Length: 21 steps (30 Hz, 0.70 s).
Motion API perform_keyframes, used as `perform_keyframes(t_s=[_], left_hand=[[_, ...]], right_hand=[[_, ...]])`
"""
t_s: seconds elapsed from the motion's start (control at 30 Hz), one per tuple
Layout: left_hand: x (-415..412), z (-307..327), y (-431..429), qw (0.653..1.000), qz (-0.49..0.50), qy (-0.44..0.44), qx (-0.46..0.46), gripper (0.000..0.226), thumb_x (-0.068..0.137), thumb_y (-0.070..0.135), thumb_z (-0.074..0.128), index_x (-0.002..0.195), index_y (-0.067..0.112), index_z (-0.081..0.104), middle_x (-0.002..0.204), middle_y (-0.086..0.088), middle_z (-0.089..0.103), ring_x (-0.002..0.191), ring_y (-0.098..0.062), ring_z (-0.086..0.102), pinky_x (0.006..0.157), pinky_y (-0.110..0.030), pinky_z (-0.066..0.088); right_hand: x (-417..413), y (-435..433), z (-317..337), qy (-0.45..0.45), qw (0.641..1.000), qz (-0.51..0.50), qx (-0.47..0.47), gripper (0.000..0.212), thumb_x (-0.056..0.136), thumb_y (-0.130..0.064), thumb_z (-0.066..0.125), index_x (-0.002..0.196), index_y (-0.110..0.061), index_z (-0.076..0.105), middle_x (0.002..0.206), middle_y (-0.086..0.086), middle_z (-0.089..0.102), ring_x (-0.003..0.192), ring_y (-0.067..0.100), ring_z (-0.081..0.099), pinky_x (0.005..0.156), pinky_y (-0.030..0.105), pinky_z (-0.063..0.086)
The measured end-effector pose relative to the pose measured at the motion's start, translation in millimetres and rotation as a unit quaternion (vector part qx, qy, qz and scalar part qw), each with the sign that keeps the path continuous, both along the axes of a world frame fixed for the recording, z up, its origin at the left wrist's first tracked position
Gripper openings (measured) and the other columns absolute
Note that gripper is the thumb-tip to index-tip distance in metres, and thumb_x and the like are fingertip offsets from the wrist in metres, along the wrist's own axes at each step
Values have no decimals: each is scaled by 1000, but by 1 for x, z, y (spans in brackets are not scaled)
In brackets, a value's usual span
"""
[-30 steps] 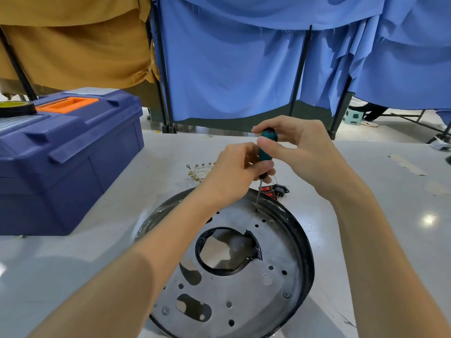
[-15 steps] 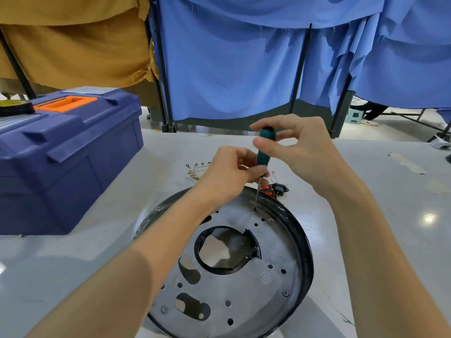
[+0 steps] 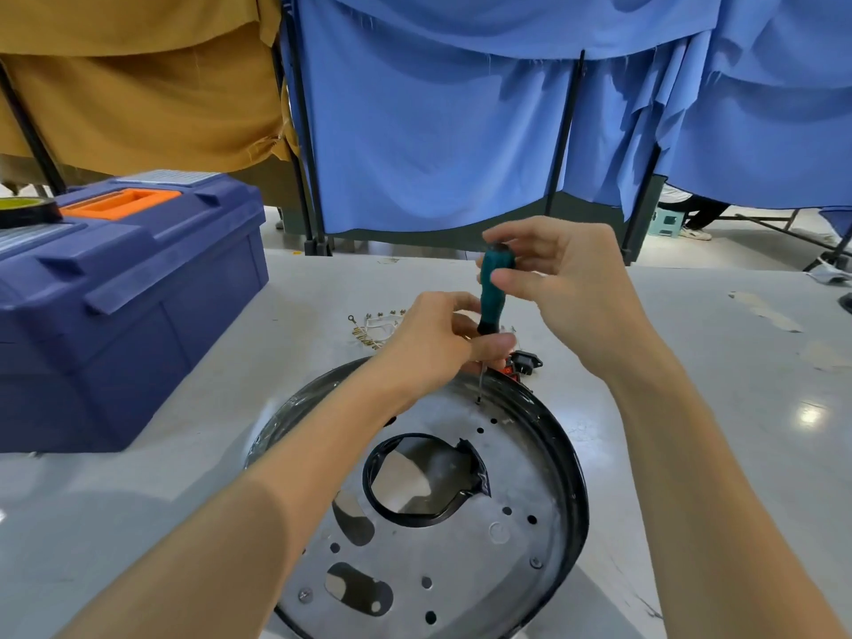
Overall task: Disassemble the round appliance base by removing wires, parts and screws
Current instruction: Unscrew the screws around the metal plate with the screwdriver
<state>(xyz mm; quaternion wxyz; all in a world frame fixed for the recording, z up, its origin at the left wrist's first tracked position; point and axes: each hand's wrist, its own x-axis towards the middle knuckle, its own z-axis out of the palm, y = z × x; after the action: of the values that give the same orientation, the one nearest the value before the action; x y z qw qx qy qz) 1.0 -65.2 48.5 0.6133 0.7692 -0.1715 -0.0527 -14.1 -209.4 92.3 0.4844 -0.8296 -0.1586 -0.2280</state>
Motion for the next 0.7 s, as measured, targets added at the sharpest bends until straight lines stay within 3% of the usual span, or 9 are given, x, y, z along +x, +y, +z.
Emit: perform_keyframes(t_s=[0.07,0.17,0.23,0.33,0.4,0.53,0.6,0.7], left_hand=[[0,0,3,999,-29,22,-25,22,93,8,61,115,8,59,92,-11,75,88,-21,73,80,-28,59],[0,0,3,1000,-7,5,-15,9,93,8,62,102,6,63,85,-10,75,82,-20,74,77,-27,60],[-2,0,0,1000,19,-17,-7,19,87,14,70,102,5,61,79,-9,75,76,-19,74,74,-28,60],[-2,-1,-3,999,27,-29,-2,32,81,19,77,106,6,61,78,-12,72,70,-21,71,74,-33,61],[-2,-2,-4,1000,16,-24,4,24,82,18,75,101,7,65,77,-12,70,70,-22,70,77,-37,61],[-1,0,0,999,-10,-6,-29,16,86,12,71,102,13,68,83,-11,73,76,-19,72,77,-27,60],[2,1,4,998,17,-47,45,23,82,11,76,103,18,69,85,-5,74,79,-17,72,76,-24,58],[4,-1,9,962,76,-132,226,18,76,11,81,88,20,71,76,6,70,71,-12,67,64,-20,54]], right_hand=[[0,-3,1,16,999,25,15,30,86,7,63,110,-11,69,101,2,72,94,11,70,91,29,55],[-3,-2,2,15,999,39,-23,24,88,-12,69,110,-22,70,99,-11,70,92,-3,65,85,14,50],[-3,0,1,1,999,27,-41,28,82,-22,76,109,-27,70,94,-14,68,86,-4,62,79,10,48],[-2,-1,0,-9,1000,7,-17,33,80,-9,76,110,-21,69,94,-8,69,88,3,65,84,21,54],[-1,-2,1,6,1000,20,-6,32,81,2,71,109,-13,70,97,-1,72,93,10,68,89,28,56],[-3,-3,2,-6,1000,28,-1,31,82,8,66,106,-12,70,97,1,73,94,15,69,90,33,56],[-3,-4,4,-28,998,33,40,30,84,9,64,105,-12,69,96,3,71,92,17,68,88,36,57],[-4,-9,10,-57,991,39,113,31,89,9,57,103,-16,68,98,8,63,78,13,63,79,37,60]])
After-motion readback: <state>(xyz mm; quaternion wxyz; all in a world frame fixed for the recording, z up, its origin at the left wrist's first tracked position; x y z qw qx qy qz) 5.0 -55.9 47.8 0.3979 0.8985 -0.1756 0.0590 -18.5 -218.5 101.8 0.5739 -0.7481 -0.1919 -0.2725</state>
